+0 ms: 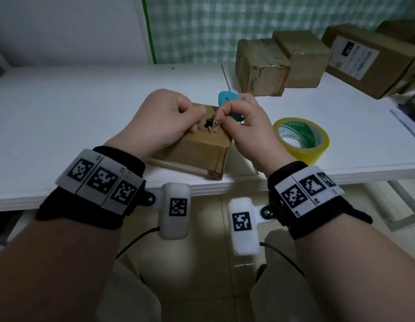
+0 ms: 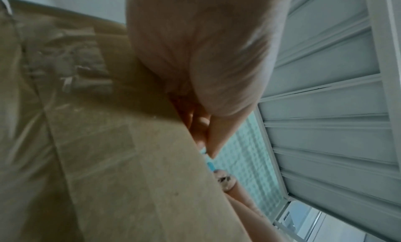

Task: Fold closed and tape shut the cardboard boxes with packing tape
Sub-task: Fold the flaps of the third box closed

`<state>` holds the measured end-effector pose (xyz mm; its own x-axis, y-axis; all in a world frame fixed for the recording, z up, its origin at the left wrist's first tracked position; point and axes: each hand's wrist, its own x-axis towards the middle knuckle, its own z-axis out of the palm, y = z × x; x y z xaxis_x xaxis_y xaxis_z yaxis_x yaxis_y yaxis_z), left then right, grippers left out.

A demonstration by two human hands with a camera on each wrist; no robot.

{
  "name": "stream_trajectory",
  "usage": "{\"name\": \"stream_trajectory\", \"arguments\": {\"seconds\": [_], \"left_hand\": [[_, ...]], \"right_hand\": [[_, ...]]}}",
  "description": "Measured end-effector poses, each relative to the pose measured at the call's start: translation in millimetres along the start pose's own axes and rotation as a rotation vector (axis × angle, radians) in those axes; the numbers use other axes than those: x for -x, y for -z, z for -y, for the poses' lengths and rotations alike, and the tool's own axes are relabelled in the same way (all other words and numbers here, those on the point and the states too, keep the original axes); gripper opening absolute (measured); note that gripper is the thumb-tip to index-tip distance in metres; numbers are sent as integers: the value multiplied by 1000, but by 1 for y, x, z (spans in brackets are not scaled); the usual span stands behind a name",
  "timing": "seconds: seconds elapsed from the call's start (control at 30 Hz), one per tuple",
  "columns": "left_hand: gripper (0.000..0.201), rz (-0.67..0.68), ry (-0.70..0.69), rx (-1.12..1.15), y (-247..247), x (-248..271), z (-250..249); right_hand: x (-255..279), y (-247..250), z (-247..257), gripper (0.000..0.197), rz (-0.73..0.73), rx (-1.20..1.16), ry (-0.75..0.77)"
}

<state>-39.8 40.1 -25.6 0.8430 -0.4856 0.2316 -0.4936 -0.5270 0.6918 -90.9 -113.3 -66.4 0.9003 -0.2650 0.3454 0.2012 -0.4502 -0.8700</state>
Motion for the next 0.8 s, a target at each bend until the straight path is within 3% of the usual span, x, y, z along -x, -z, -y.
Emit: {"name": "stream_trajectory", "arguments": {"seconds": [0.13,0.3,0.57,0.8], "left_hand": [[29,17,39,-54,2,-5,-2],[18,-142,41,-170,3,-14,-1],[31,68,58,-344,2,-19,-15],[26,219,92,-242,13,-20,-14]], "right_hand": [[2,3,0,32,-22,-10,-5],[7,5,6,34,-18,-29,-22],[10,4,12,34,-2,5,-10],[10,2,12,34,-9,12,-8]]}}
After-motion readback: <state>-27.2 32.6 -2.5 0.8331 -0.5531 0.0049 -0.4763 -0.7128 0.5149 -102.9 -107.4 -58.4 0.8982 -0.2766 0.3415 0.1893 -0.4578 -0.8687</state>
